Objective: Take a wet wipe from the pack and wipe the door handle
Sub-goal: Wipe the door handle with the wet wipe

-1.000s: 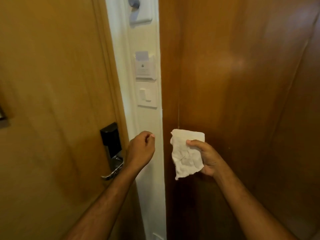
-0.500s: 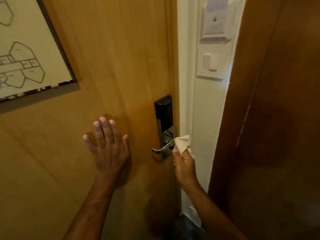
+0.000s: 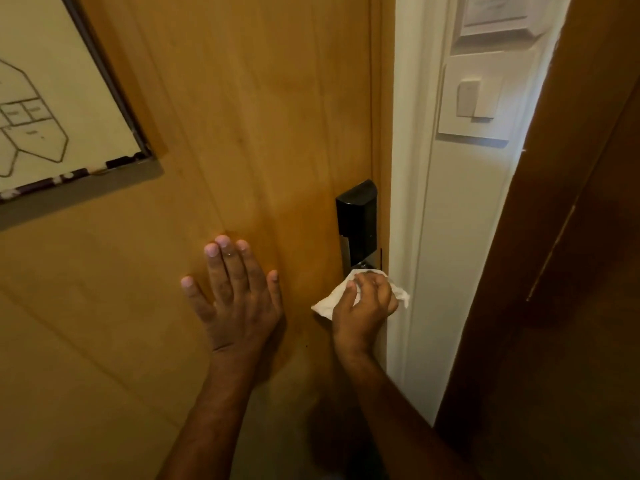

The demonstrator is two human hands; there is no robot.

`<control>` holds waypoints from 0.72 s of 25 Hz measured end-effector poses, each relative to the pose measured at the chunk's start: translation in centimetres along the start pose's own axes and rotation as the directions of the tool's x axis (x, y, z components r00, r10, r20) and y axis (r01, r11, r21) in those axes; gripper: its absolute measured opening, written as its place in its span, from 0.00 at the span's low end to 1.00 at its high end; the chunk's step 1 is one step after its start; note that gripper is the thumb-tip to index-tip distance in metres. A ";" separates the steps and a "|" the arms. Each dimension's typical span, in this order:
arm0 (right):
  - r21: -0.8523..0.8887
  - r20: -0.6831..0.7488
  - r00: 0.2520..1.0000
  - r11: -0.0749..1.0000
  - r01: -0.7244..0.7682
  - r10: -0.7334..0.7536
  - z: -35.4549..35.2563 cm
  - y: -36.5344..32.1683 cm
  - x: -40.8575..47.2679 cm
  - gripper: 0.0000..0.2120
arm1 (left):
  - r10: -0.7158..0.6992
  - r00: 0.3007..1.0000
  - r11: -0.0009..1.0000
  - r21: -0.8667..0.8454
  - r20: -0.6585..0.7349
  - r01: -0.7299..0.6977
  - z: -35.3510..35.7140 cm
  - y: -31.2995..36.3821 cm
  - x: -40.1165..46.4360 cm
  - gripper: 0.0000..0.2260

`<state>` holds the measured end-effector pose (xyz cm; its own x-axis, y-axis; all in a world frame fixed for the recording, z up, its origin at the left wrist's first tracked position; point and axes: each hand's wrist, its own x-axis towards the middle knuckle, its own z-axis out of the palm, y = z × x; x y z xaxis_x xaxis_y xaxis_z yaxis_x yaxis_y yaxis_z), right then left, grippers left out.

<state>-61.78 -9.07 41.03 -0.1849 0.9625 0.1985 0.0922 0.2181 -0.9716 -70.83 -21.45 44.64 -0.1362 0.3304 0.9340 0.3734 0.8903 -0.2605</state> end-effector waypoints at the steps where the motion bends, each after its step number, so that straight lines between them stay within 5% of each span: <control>1: 0.001 0.012 1.000 1.000 -0.026 0.026 0.5 -0.2 0.8 0.16 | 0.001 1.000 1.000 0.003 -0.006 -0.001 0.1 0.0 -0.1 0.36; 5: 0.033 0.131 0.983 0.990 -0.135 0.129 0.8 -0.1 1.3 0.29 | -0.008 1.000 1.000 0.009 -0.009 0.008 0.5 -0.1 0.1 0.36; 8: -0.076 0.220 0.972 0.995 -0.070 0.085 1.4 1.2 -2.8 0.33 | -0.012 1.000 1.000 0.006 0.008 0.012 0.6 0.1 -0.1 0.35; 12: -0.208 0.174 0.981 0.977 -0.046 0.083 2.6 1.1 -3.7 0.31 | -0.007 1.000 1.000 -0.001 -0.005 0.007 0.6 -0.2 -0.1 0.35; 15: 0.030 0.244 0.944 0.972 -0.234 0.220 1.2 0.8 4.7 0.25 | 0.009 1.000 1.000 0.001 -0.014 -0.009 0.9 0.0 0.0 0.35; 18: -0.043 0.229 0.946 0.974 -0.224 0.228 0.1 0.8 6.0 0.24 | 0.001 1.000 1.000 0.001 -0.011 -0.001 0.9 0.1 -0.1 0.35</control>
<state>-62.90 -3.13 41.45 -0.3778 0.9237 -0.0633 0.1736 0.0036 -0.9848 -71.62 -21.04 44.32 -0.1257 0.3273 0.9365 0.3724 0.8905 -0.2612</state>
